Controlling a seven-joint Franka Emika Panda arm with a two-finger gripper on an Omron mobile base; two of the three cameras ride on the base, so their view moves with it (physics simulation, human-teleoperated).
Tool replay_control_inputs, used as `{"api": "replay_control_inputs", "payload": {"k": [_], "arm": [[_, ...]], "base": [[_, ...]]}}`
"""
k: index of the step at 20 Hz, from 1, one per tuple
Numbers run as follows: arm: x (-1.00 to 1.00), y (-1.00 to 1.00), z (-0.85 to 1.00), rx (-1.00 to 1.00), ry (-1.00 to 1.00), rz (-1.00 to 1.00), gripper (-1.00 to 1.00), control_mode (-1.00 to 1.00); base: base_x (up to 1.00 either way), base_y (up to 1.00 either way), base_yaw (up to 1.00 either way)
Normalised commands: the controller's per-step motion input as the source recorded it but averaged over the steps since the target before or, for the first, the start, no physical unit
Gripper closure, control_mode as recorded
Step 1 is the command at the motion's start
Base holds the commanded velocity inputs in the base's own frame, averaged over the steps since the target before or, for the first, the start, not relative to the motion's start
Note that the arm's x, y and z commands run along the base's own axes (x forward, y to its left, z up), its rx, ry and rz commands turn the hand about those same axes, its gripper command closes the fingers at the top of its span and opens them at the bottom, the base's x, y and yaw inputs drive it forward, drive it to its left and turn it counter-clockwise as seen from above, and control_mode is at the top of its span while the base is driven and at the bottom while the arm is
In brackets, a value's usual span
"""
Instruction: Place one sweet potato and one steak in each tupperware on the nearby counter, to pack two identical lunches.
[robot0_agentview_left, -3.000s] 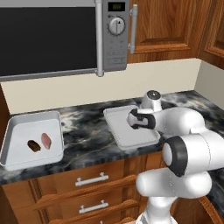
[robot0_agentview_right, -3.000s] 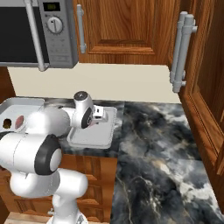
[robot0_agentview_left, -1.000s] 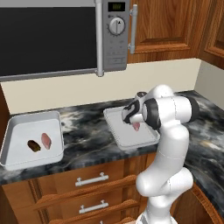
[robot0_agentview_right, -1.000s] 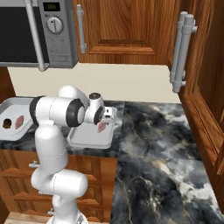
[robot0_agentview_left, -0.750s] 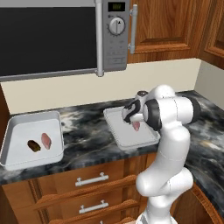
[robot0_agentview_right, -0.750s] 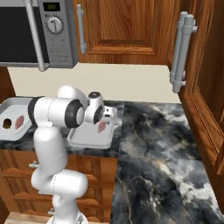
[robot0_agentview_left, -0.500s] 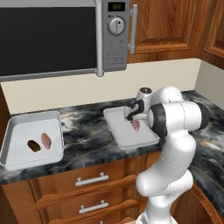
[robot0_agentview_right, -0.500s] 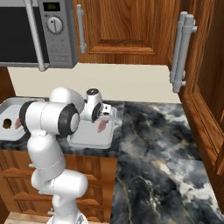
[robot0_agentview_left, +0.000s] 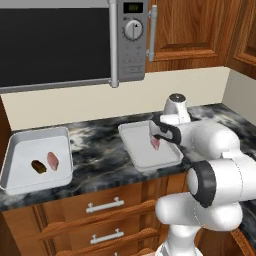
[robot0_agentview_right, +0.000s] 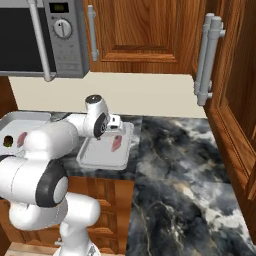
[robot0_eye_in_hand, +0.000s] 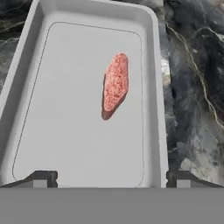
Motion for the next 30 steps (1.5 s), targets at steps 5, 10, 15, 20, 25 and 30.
{"api": "replay_control_inputs", "payload": {"k": [5, 10, 15, 20, 25, 30], "arm": [[-0.99, 0.00, 0.76, -0.07, -0.05, 0.02, -1.00, -1.00], [-0.90, 0.01, 0.74, -0.08, -0.07, 0.01, -1.00, -1.00], [-0.88, 0.05, 0.64, -0.10, -0.10, 0.04, -1.00, -1.00], [-0.88, 0.01, 0.44, -0.08, -0.08, 0.08, -1.00, -1.00], [-0.95, 0.07, 0.31, -0.08, -0.06, 0.10, -1.00, -1.00], [-0.48, 0.11, 0.11, -0.04, -0.01, 0.08, -1.00, 1.00]], "base": [[0.00, 0.00, 0.00], [0.00, 0.00, 0.00], [0.00, 0.00, 0.00], [0.00, 0.00, 0.00], [0.00, 0.00, 0.00], [-0.21, 0.10, 0.07]]}}
